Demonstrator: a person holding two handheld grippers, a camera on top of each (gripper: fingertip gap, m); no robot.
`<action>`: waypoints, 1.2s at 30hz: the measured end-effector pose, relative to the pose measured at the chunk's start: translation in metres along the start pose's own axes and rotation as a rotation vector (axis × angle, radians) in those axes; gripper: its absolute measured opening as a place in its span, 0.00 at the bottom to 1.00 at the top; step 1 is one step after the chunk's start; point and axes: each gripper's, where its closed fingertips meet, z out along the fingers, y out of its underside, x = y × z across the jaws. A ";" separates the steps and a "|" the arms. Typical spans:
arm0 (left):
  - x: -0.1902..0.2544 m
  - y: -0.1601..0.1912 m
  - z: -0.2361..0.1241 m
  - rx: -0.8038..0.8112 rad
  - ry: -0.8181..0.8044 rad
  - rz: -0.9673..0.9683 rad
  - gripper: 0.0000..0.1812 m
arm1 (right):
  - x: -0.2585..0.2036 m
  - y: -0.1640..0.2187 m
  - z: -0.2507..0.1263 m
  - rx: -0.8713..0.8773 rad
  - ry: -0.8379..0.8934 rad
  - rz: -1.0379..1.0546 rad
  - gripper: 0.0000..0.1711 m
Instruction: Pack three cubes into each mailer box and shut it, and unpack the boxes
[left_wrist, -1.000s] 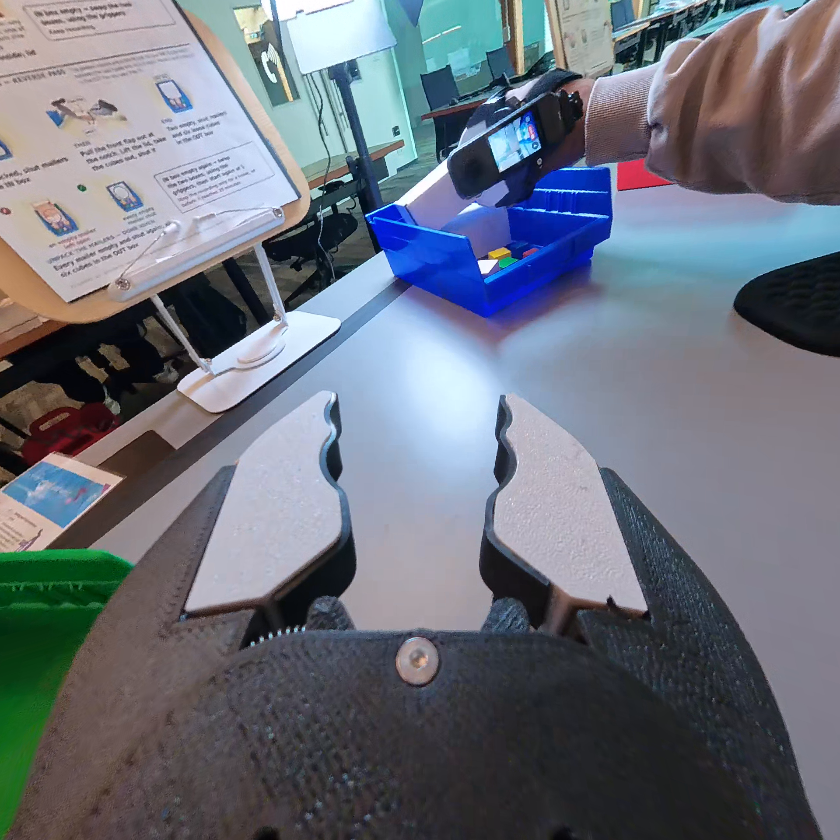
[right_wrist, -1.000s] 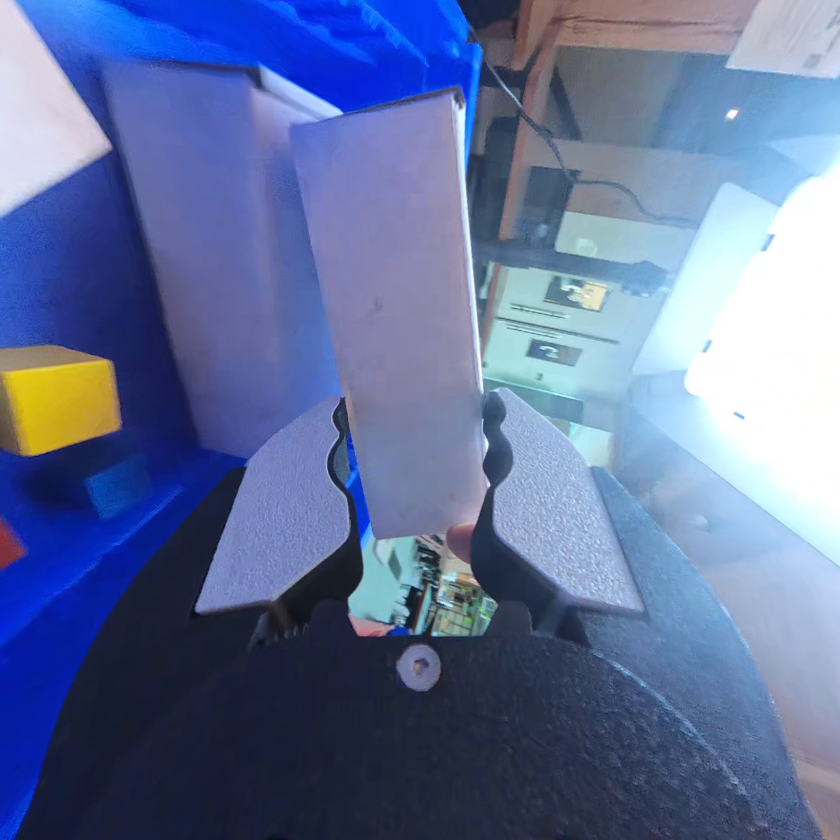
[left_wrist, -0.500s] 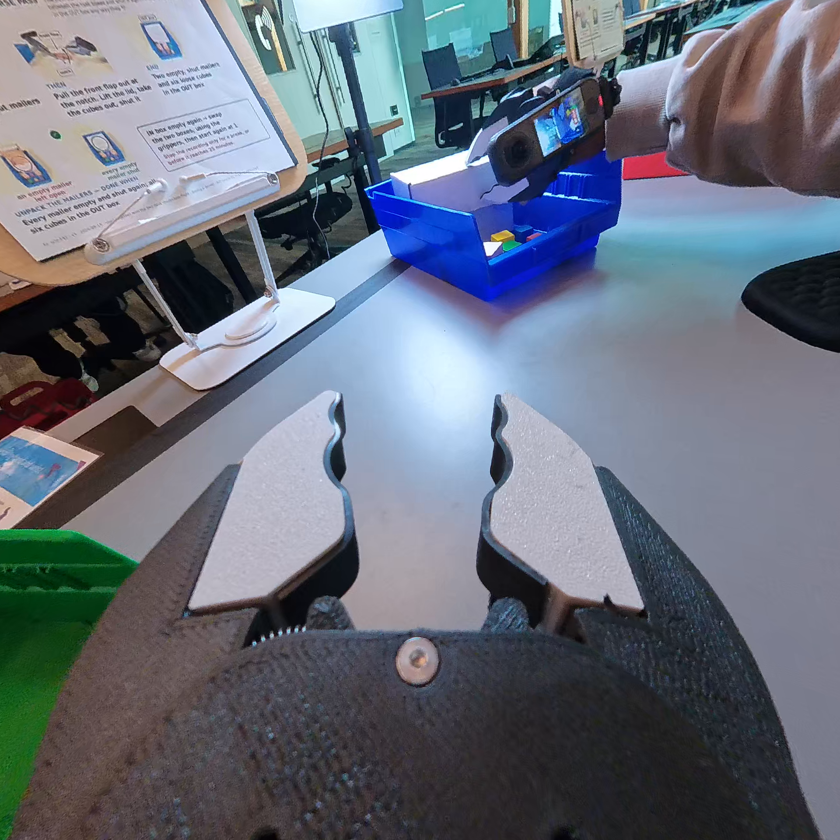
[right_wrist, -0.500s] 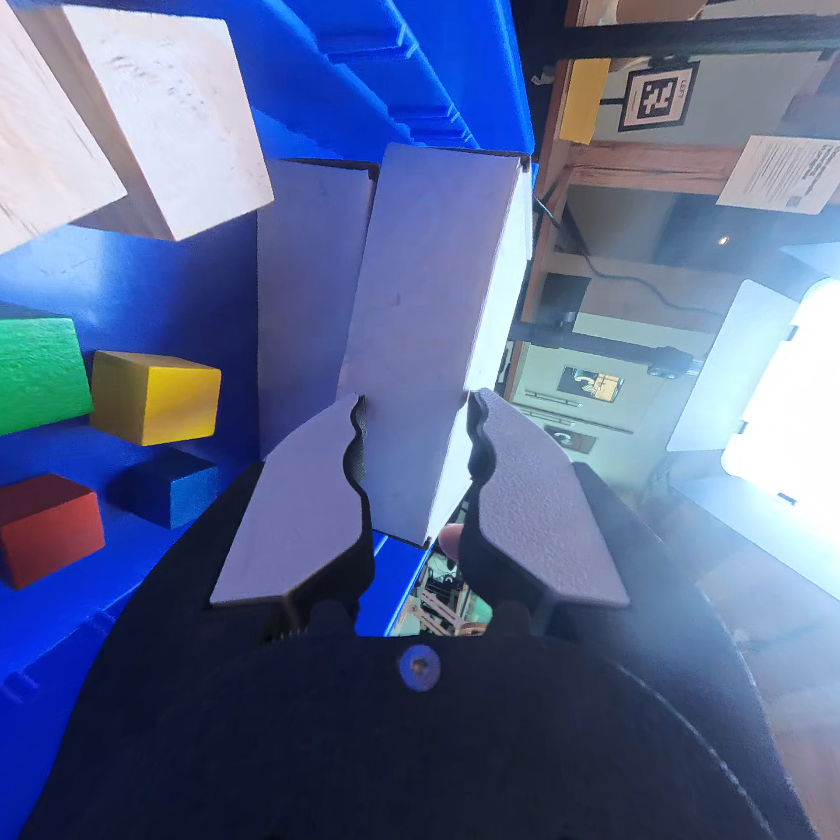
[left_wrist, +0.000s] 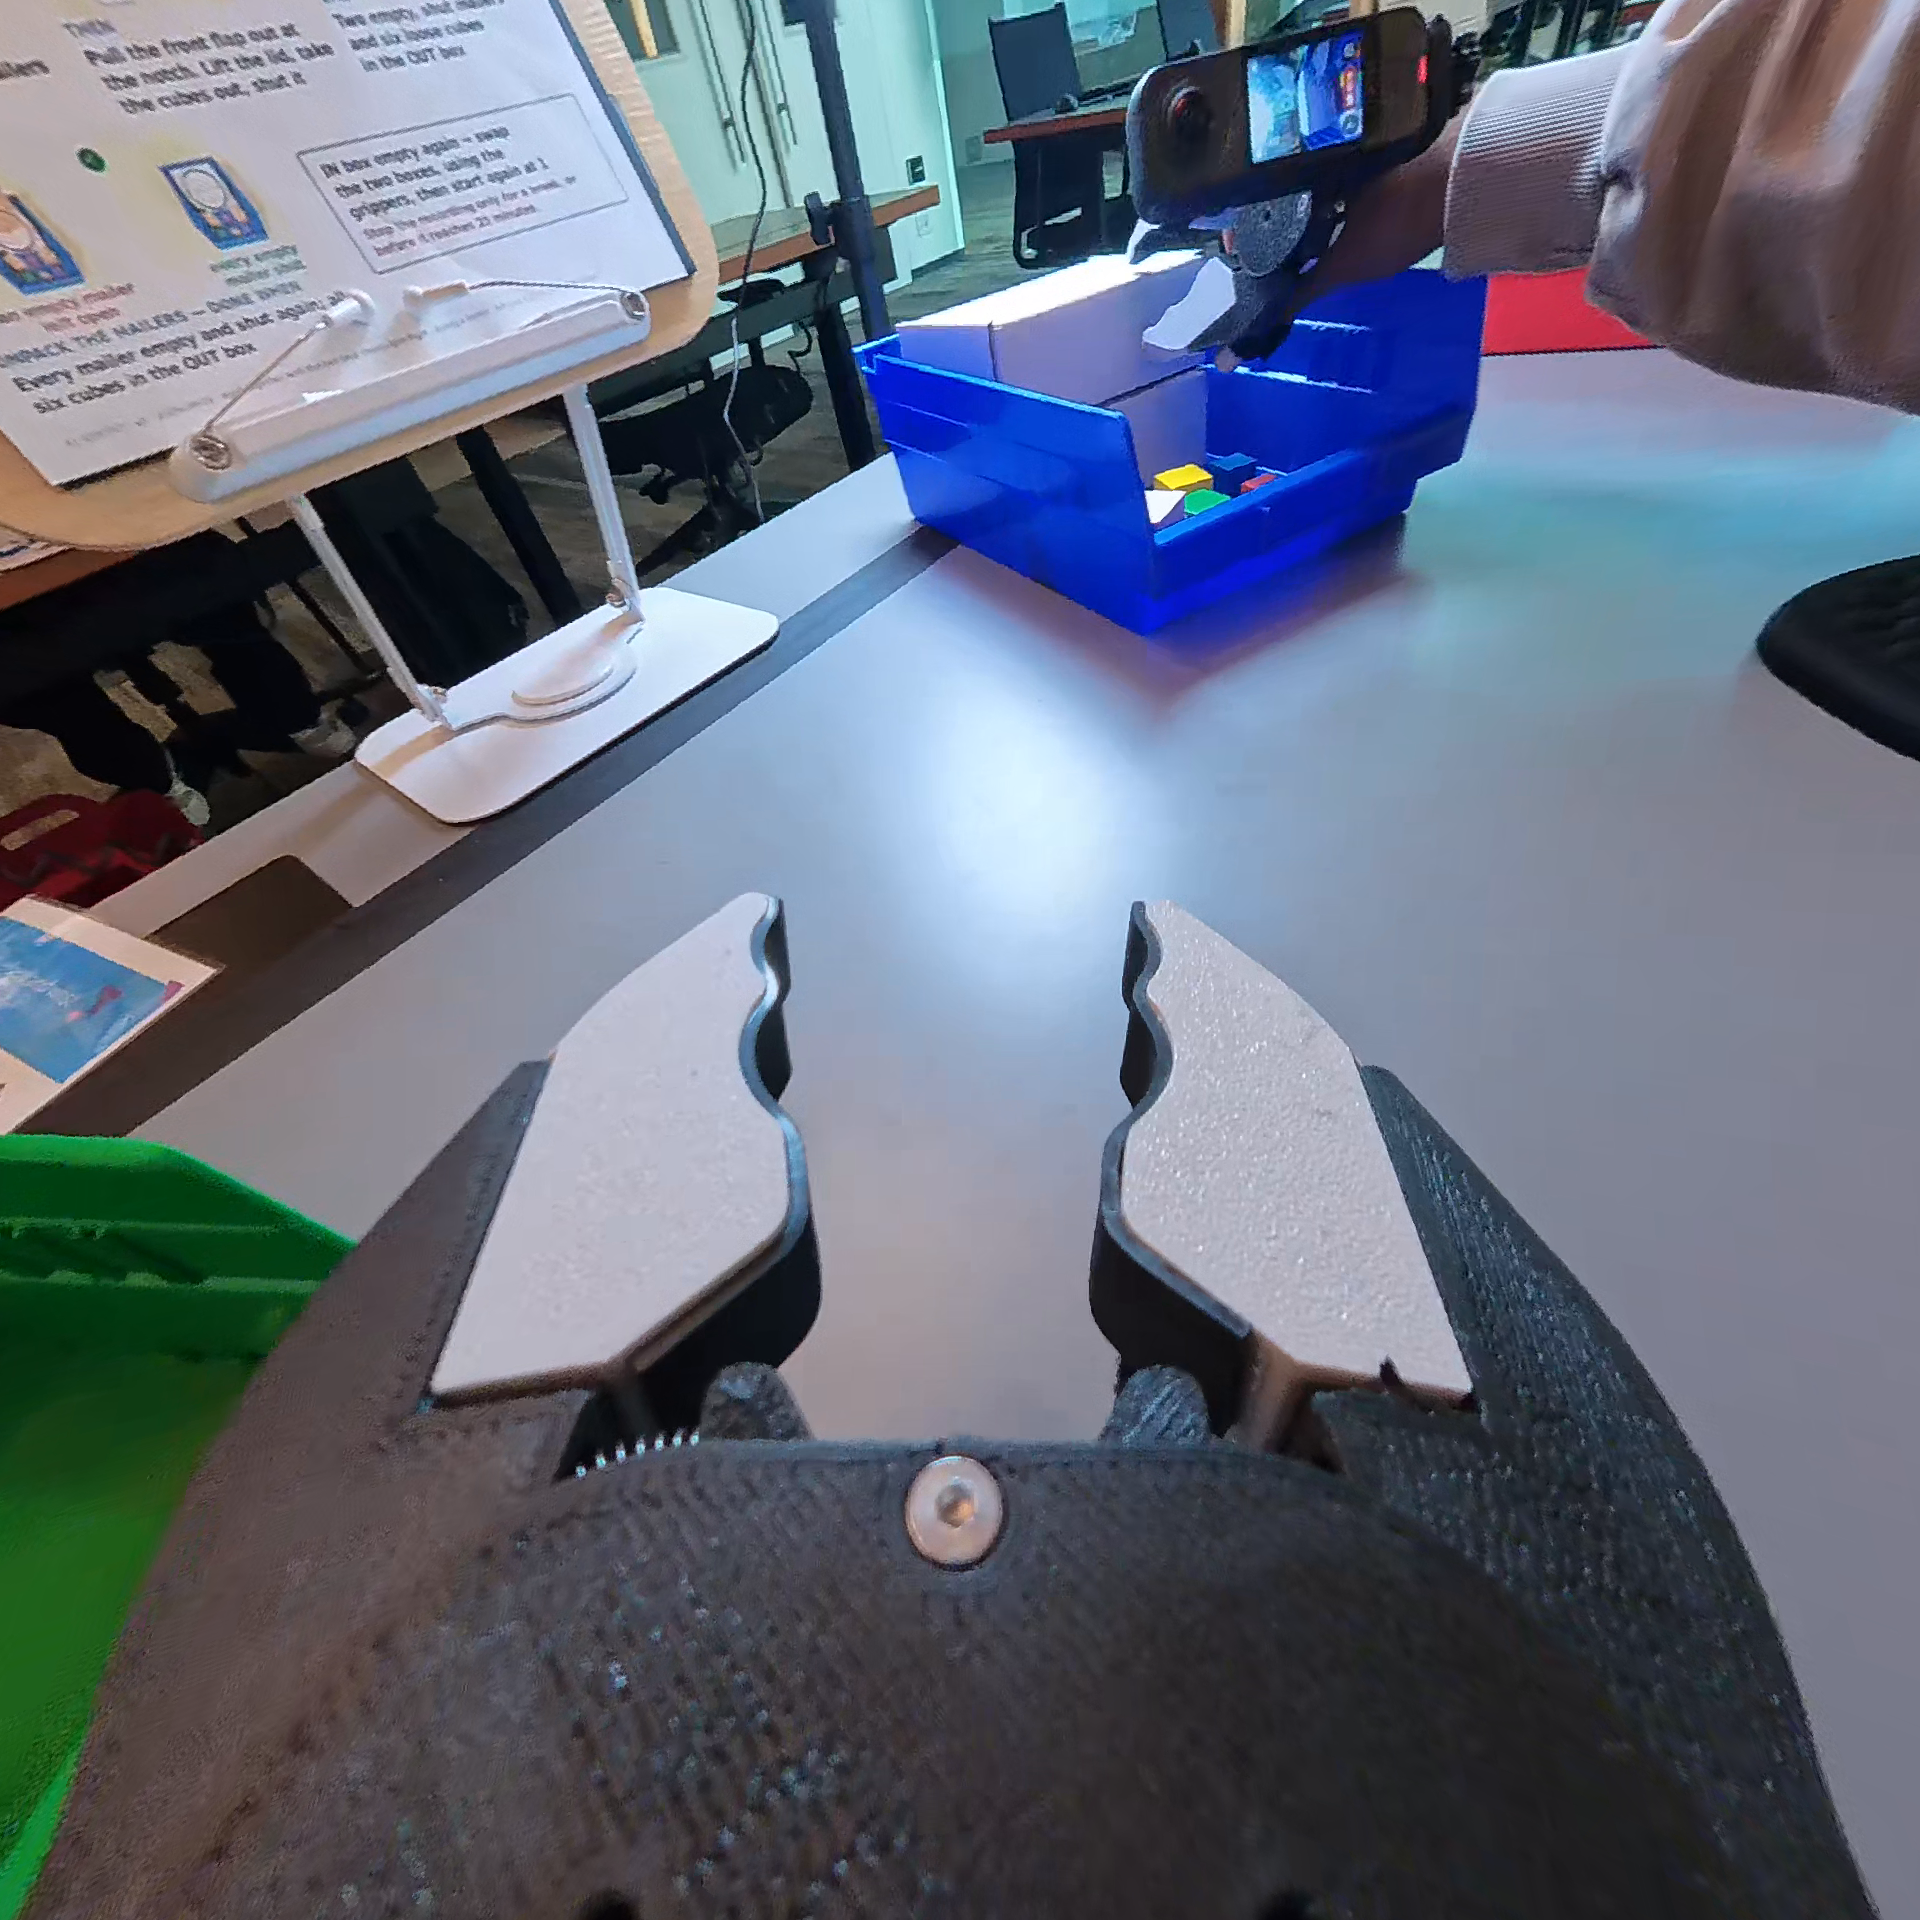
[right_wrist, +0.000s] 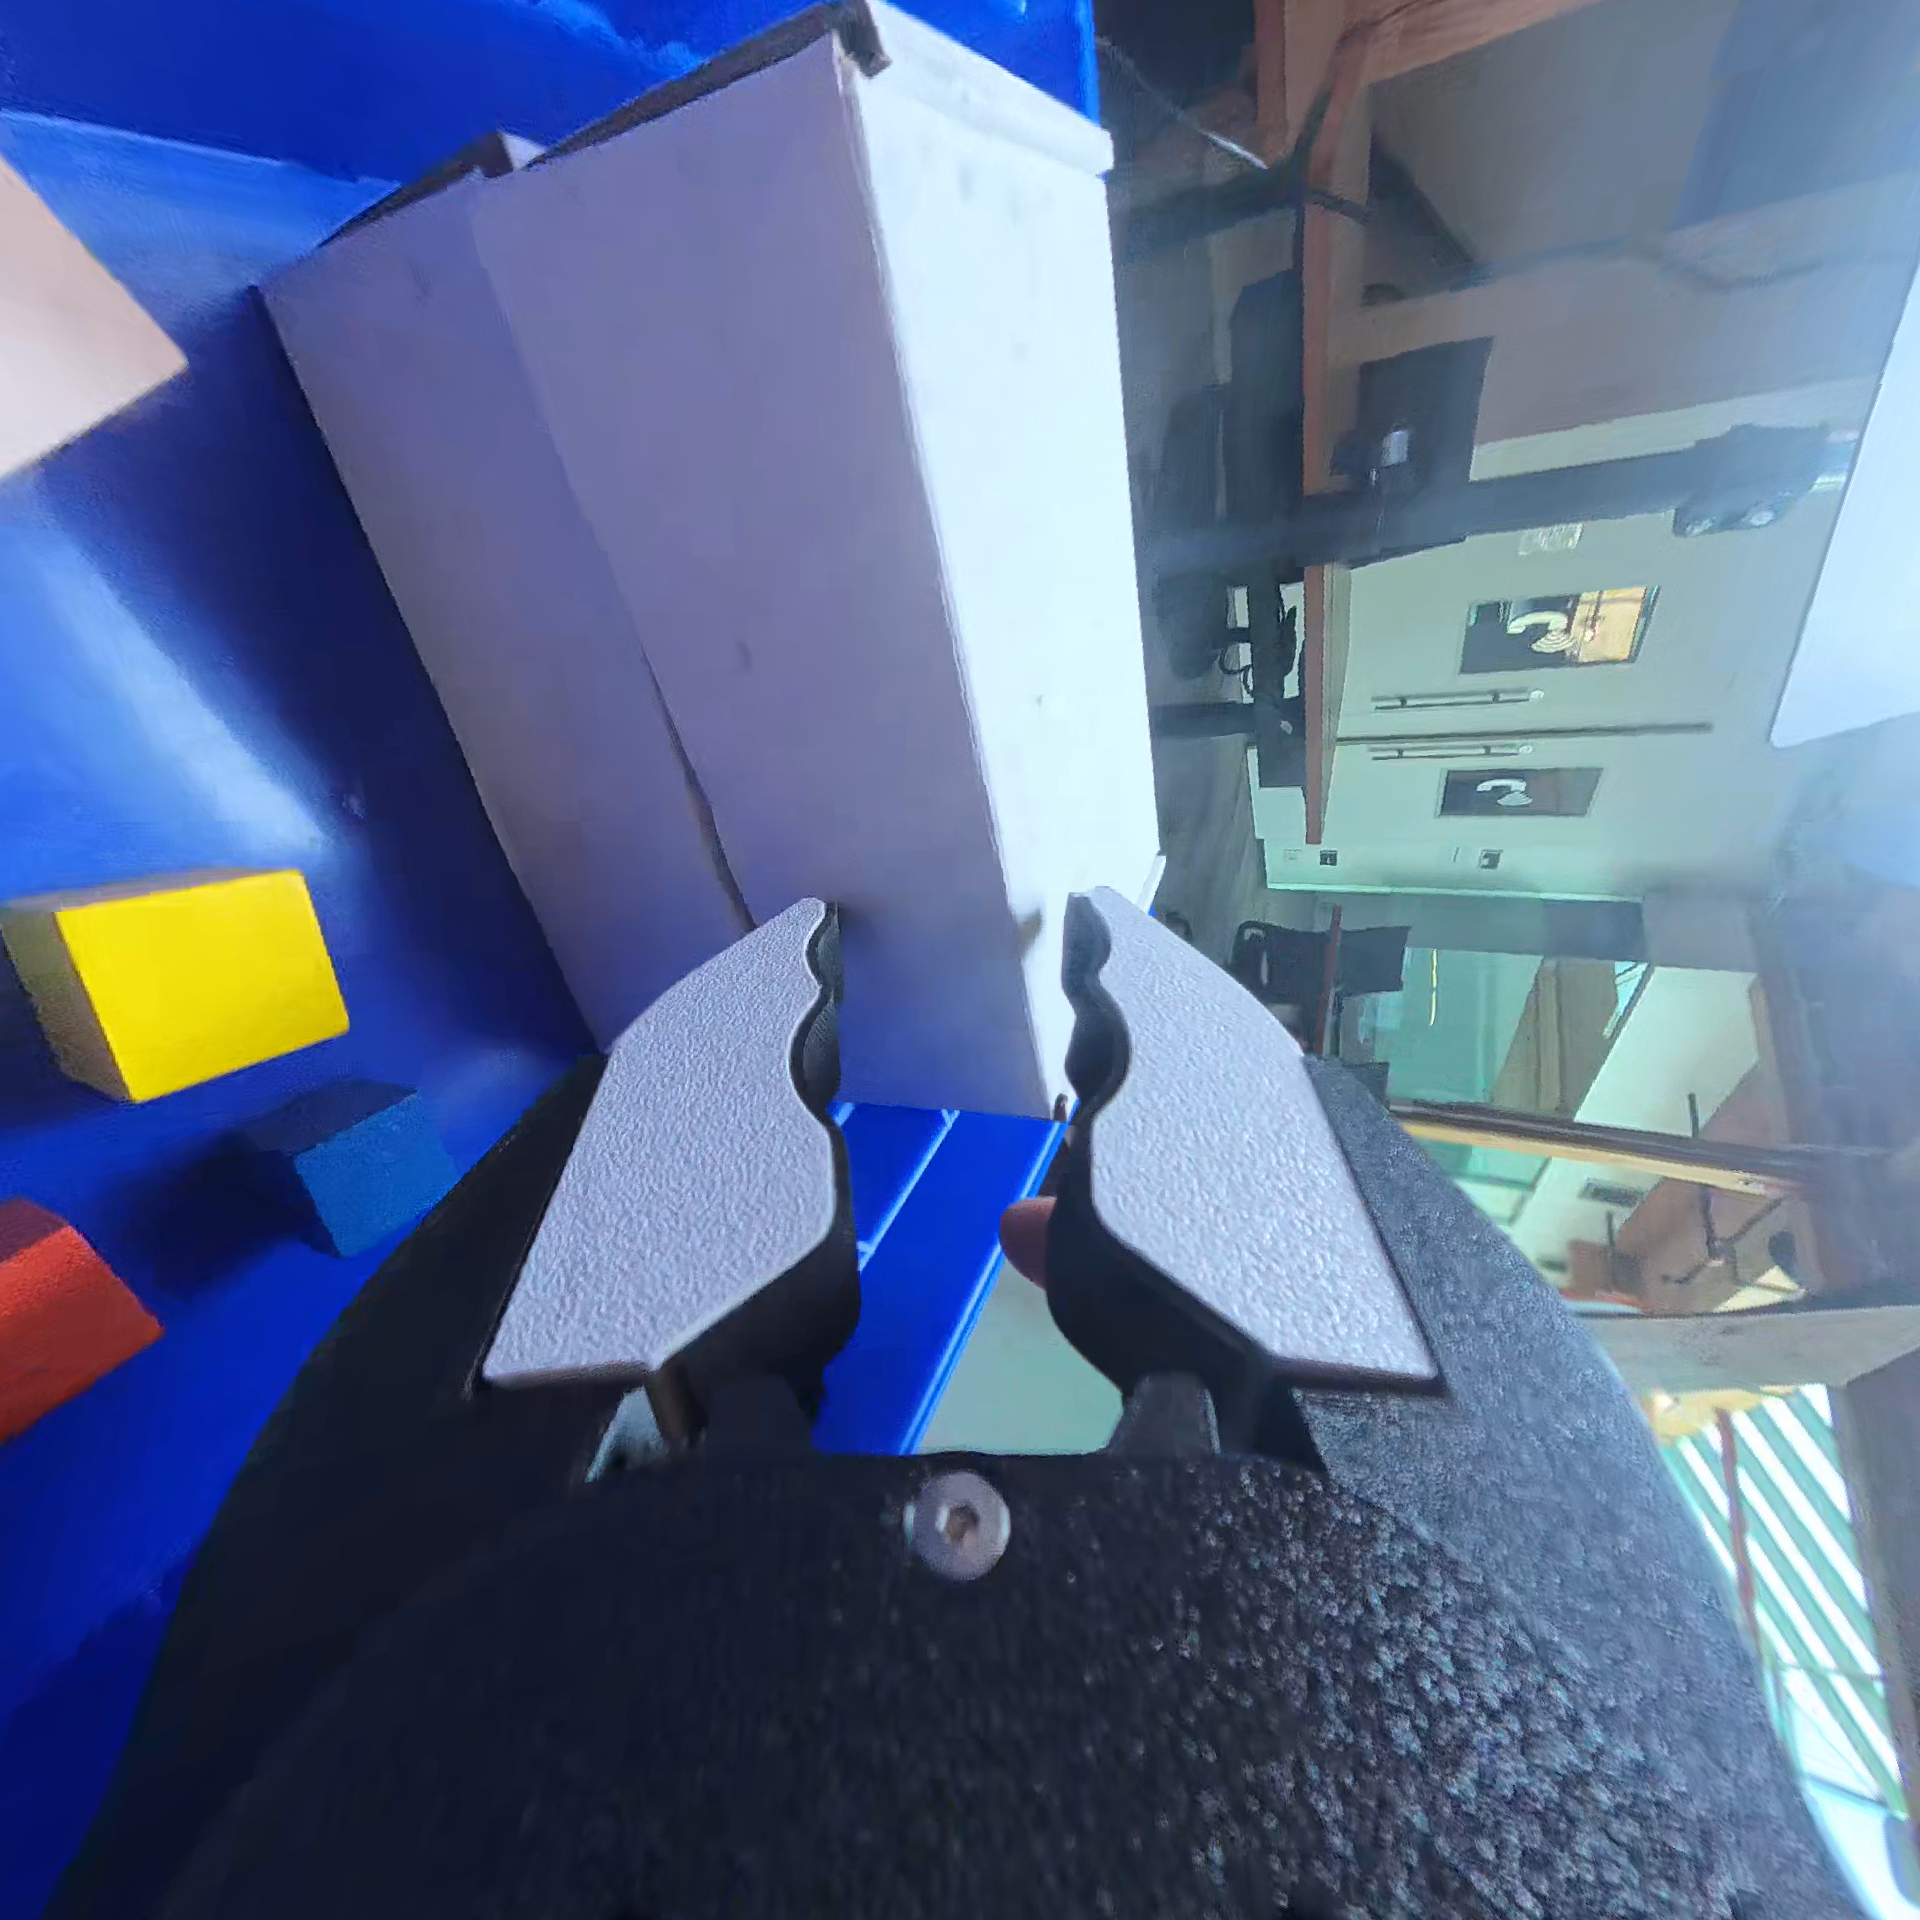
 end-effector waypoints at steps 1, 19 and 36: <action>-0.003 0.001 0.000 -0.004 -0.013 0.005 0.34 | -0.001 -0.002 0.001 -0.019 -0.011 0.029 0.24; -0.112 0.102 -0.087 -0.619 -0.351 0.094 0.46 | -0.101 -0.048 -0.156 0.342 -0.530 0.309 0.30; -0.151 0.147 -0.075 -0.971 -0.310 0.486 0.16 | -0.143 -0.041 -0.131 0.158 -0.551 -0.003 0.25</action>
